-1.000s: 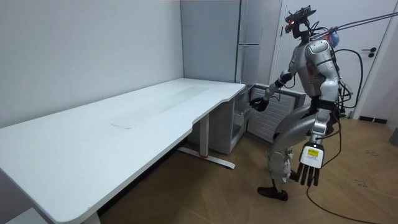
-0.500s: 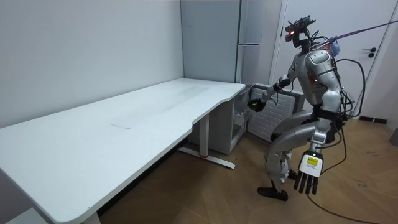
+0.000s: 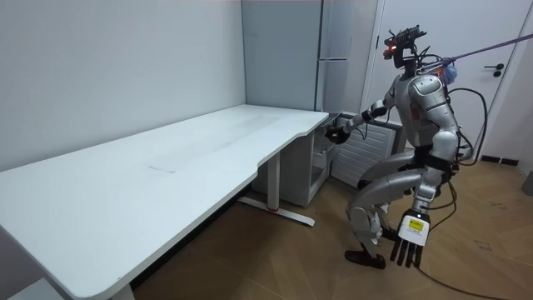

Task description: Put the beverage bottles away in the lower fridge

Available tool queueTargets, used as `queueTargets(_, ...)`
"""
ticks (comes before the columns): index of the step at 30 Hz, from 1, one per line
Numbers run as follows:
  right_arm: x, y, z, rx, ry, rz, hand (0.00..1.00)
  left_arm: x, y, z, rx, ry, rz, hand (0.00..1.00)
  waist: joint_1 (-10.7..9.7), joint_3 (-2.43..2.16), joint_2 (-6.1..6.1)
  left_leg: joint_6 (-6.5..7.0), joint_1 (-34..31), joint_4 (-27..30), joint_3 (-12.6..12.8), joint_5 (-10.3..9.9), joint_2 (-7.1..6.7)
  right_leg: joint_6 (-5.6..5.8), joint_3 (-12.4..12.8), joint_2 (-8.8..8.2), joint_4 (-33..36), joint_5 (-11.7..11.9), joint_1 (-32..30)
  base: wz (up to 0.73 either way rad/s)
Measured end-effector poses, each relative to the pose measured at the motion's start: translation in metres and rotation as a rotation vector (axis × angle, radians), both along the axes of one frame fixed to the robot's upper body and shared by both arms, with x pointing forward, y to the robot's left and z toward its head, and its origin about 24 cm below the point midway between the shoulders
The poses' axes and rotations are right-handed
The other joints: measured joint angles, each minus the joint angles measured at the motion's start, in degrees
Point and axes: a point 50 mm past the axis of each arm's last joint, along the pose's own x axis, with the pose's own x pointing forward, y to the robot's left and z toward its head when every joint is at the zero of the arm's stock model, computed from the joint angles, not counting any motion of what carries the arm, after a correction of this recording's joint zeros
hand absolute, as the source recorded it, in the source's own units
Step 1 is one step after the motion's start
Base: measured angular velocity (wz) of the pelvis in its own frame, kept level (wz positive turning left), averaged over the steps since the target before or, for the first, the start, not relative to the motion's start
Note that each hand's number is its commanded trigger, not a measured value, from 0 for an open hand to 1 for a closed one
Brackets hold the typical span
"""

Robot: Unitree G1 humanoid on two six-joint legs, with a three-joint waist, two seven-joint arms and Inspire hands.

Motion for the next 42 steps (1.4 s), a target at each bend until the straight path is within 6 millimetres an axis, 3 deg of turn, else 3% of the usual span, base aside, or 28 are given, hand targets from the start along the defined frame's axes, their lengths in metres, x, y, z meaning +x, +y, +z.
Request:
queueTargets(1, 0.001, 0.001, 0.000, -0.008, 0.005, 0.009, 0.59, -0.003, 0.001, 0.000, 0.000, 0.010, -0.010, 0.00, 0.07, 0.00, 0.00, -0.02, 0.01, 0.00, 0.01, -0.01, 0.09, -0.02, -0.02, 0.04, 0.00, -0.01, 0.01, 0.00)
queueTargets(2, 0.002, 0.002, 0.001, -0.012, 0.006, 0.013, 0.00, -0.005, 0.001, -0.001, -0.003, 0.018, -0.018, 0.00, 0.38, 0.00, 0.01, 0.00, 0.05, 0.01, 0.13, -0.03, 0.36, -0.09, -0.03, 0.15, -0.02, -0.03, 0.00, -0.05)
queueTargets(8, 0.015, 0.008, 0.016, -0.006, -0.049, 0.034, 0.00, -0.019, 0.004, 0.000, -0.015, 0.042, -0.049, 0.00, 0.65, 0.00, 0.01, 0.09, 0.74, -0.40, 0.32, -0.12, 0.93, -0.52, -0.30, 0.25, -0.30, -0.30, 0.56, -0.02)
queueTargets(16, 0.016, 0.009, 0.017, 0.018, -0.064, 0.043, 0.00, -0.026, 0.007, 0.000, -0.046, 0.065, -0.071, 0.00, 0.92, 0.10, -0.09, 0.00, 3.05, -2.86, 0.31, 0.01, 0.74, -0.48, -1.07, 0.04, -2.77, -0.35, 3.09, 0.02)
queueTargets(36, 0.014, 0.009, 0.009, 0.042, -0.034, 0.048, 0.00, -0.026, 0.007, 0.000, -0.073, 0.081, -0.087, 0.00, 0.31, 0.19, -0.08, -0.21, 5.48, -5.04, 0.90, -0.11, 1.16, -0.99, -1.85, -0.08, -5.06, -0.35, 5.62, 0.00)
queueTargets(42, 0.014, 0.010, 0.010, 0.043, -0.047, 0.066, 0.00, -0.022, 0.006, 0.002, -0.074, 0.062, -0.097, 0.00, 0.44, 0.21, 0.04, -0.21, 5.89, -5.10, 1.56, -0.11, 1.99, -1.38, -1.84, 0.09, -5.11, -0.15, 5.66, -0.05)
